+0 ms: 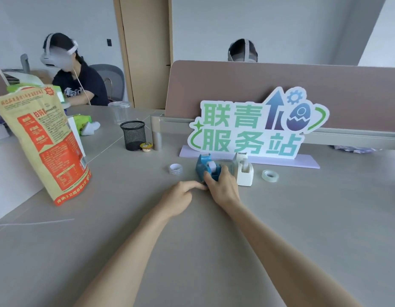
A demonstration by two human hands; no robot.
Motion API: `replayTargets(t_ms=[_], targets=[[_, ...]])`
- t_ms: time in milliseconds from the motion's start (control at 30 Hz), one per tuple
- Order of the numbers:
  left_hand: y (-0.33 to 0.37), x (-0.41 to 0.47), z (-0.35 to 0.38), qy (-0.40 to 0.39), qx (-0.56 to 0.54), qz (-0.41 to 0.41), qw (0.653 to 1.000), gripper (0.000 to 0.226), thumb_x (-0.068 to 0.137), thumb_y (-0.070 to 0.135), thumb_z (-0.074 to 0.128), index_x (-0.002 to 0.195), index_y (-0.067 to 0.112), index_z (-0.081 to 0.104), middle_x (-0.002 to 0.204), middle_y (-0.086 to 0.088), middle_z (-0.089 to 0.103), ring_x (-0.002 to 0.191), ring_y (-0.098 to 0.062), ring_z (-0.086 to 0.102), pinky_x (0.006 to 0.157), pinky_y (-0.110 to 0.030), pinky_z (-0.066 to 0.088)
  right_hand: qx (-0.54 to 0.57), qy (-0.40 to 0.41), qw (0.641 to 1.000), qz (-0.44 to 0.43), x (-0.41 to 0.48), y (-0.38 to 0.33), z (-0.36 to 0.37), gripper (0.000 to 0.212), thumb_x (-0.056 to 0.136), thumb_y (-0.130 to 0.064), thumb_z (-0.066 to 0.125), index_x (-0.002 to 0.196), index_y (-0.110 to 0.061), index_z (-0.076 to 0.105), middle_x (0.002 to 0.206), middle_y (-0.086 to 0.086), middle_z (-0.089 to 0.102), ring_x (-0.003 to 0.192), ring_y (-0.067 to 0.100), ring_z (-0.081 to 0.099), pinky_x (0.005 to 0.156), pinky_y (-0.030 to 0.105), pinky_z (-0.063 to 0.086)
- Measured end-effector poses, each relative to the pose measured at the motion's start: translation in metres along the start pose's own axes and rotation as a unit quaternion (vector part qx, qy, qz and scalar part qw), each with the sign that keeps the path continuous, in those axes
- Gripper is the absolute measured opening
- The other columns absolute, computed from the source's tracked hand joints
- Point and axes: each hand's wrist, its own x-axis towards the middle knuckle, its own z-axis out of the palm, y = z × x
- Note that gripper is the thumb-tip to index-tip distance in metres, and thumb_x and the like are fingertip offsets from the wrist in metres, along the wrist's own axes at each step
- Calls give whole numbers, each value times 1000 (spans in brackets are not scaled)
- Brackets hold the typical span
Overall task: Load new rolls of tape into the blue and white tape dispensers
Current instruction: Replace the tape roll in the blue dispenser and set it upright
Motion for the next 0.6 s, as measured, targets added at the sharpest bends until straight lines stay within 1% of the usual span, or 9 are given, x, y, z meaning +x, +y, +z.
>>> replayTargets(t_ms=[67,133,167,233,300,333,400,500,600], targets=[[4,-10,2,47,-53,-4,997,56,83,-7,31,100,30,70,107,13,70,111,-5,61,106,-32,42,-13,-23,999,-17,-15,3,-13,31,91,-39,56,107,-13,51,103,-3,59,92,20,54,77,29,40],[7,-22,3,87,-95,-22,991,48,89,-7,33,103,26,66,104,9,70,108,-8,62,106,-34,43,-24,-45,998,-33,-32,9,-26,33,91,-39,56,113,-14,50,102,-4,57,94,21,55,77,30,41],[9,-27,4,98,-108,-31,989,44,91,-5,36,107,27,62,107,9,68,108,-9,61,105,-35,44,-27,-58,997,-38,-41,12,-34,35,91,-39,56,116,-15,50,102,-4,58,96,22,56,78,31,42],[15,-42,6,104,-125,-43,986,40,91,0,45,117,29,55,121,9,61,115,-9,56,102,-32,45,-16,-86,995,-45,-59,20,-49,38,91,-38,56,123,-19,49,104,-3,60,97,22,57,77,31,45],[25,-56,5,94,-150,-50,983,47,89,4,54,129,28,49,134,8,50,124,-8,48,96,-24,41,12,-119,992,-51,-74,26,-66,34,90,-34,57,122,-24,52,105,-2,64,95,19,59,73,26,47],[31,-63,5,81,-172,-52,980,53,87,6,57,134,29,47,136,8,47,127,-7,44,93,-22,38,24,-137,989,-52,-81,28,-75,31,88,-33,57,119,-26,54,105,-2,65,96,18,60,73,24,48],[40,-75,4,46,-214,-43,975,59,82,12,60,137,30,46,138,8,45,131,-4,39,93,-20,34,38,-162,984,-60,-91,30,-87,32,81,-34,55,112,-27,57,105,-4,65,98,15,60,77,23,49],[45,-82,7,-3,-240,-24,970,68,74,21,57,140,23,43,141,7,48,132,-6,42,97,-17,36,59,-182,979,-71,-97,31,-95,35,74,-30,51,107,-26,61,104,-4,67,98,14,62,82,28,49],[45,-81,12,-37,-210,-40,976,71,76,32,70,140,28,39,134,15,50,125,-1,46,99,-20,37,73,-191,976,-76,-99,30,-97,34,72,-24,50,105,-23,61,101,-1,67,92,13,61,81,30,48]])
